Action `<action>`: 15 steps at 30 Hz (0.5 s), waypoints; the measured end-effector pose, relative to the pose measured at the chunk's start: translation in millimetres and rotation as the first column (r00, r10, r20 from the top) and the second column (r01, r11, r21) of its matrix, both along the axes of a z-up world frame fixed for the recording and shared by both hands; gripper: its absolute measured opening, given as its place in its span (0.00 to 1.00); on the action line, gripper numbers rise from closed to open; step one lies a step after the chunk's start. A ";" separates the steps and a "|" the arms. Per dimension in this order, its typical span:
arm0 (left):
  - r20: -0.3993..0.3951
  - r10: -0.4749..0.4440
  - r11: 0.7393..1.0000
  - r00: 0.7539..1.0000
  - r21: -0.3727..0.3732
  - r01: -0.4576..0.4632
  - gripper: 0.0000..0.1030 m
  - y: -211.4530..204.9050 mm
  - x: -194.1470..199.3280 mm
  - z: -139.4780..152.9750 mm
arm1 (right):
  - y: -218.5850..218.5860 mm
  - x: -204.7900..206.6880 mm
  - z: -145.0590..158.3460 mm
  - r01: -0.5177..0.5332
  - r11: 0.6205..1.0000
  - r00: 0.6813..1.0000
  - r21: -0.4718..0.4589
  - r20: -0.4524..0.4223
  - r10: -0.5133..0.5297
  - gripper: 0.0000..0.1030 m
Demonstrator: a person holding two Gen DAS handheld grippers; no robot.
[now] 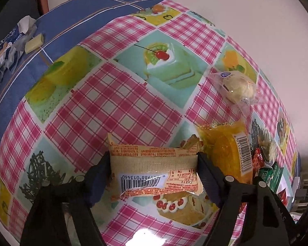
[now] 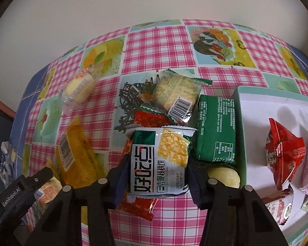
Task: Organize snacks
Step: 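Grasp the beige bread pack with the left tool while the right tool grasps the green-white cracker pack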
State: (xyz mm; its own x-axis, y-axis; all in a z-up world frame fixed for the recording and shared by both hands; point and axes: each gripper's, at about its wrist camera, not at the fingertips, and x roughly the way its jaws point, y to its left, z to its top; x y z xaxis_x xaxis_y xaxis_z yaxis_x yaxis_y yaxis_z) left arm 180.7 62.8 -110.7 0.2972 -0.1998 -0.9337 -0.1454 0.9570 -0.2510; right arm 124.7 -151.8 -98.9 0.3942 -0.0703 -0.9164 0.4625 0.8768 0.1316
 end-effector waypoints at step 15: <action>0.046 -0.005 1.000 0.999 -0.005 0.006 0.68 -3.2 -2.6 20.2 | 6.6 -16.4 20.3 0.008 1.000 0.998 0.015 0.055 -0.008 0.51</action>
State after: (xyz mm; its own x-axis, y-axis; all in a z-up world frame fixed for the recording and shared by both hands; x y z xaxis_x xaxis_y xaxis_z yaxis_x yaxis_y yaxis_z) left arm 178.1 59.6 -90.5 0.3387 -0.2067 -0.9179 -0.1282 0.9563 -0.2626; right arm 108.3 -145.2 -78.6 0.4435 -0.0601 -0.8942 0.4611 0.8709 0.1702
